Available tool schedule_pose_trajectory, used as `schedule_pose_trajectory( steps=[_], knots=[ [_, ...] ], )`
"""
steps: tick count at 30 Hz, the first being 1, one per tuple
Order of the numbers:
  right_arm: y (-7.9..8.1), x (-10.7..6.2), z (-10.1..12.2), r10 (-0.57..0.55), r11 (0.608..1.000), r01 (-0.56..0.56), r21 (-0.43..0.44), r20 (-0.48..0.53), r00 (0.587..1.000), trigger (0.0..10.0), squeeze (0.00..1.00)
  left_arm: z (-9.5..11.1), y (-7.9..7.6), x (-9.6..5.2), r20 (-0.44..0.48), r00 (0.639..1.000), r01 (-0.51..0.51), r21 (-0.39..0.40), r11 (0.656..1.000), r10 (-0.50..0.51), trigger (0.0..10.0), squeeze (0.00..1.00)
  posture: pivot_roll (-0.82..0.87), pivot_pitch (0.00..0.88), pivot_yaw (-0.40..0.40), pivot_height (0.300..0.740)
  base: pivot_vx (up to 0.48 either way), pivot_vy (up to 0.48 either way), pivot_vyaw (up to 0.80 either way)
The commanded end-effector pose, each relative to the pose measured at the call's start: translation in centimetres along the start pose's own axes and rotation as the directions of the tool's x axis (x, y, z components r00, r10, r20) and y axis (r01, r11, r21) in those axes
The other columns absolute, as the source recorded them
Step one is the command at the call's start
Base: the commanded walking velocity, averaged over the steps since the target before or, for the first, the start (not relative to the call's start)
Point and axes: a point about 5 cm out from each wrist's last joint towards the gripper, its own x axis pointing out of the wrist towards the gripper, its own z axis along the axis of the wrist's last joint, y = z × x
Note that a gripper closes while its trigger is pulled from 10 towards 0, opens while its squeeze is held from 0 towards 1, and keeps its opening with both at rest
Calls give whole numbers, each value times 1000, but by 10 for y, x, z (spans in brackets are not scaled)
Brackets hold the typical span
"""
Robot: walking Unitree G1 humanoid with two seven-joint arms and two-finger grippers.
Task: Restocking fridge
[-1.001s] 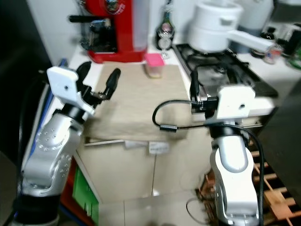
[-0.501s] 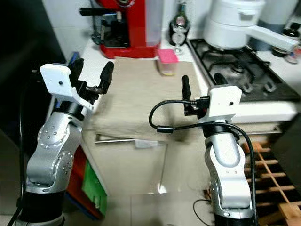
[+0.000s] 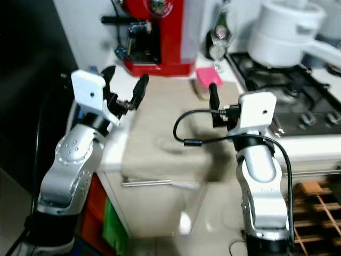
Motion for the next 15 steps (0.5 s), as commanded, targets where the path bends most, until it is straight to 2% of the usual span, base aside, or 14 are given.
schedule_pose_trajectory(
  steps=[1,4,8,15],
  knots=[
    [-1,2,2,2,1000,-2,-2,10,1000,10000,0,-3,-2,3,-18,1000,6,6,1000,-6,10000,0,-132,0,27,740,0,0,0],
    [-1,1,2,0,1000,0,-2,9,1000,10000,0,-2,-2,4,-12,1000,8,-14,1000,-8,10000,0,-132,0,27,740,0,0,0],
    [0,1,2,-1,1000,1,-1,8,1000,10000,0,-2,-1,5,-10,1000,9,-13,1000,-9,10000,0,-135,0,34,740,0,-431,0],
    [1,0,1,-5,1000,5,1,6,1000,10000,0,-3,-1,5,-19,1000,7,-28,1000,-8,10000,0,-137,0,33,740,247,-409,0]
  ],
)
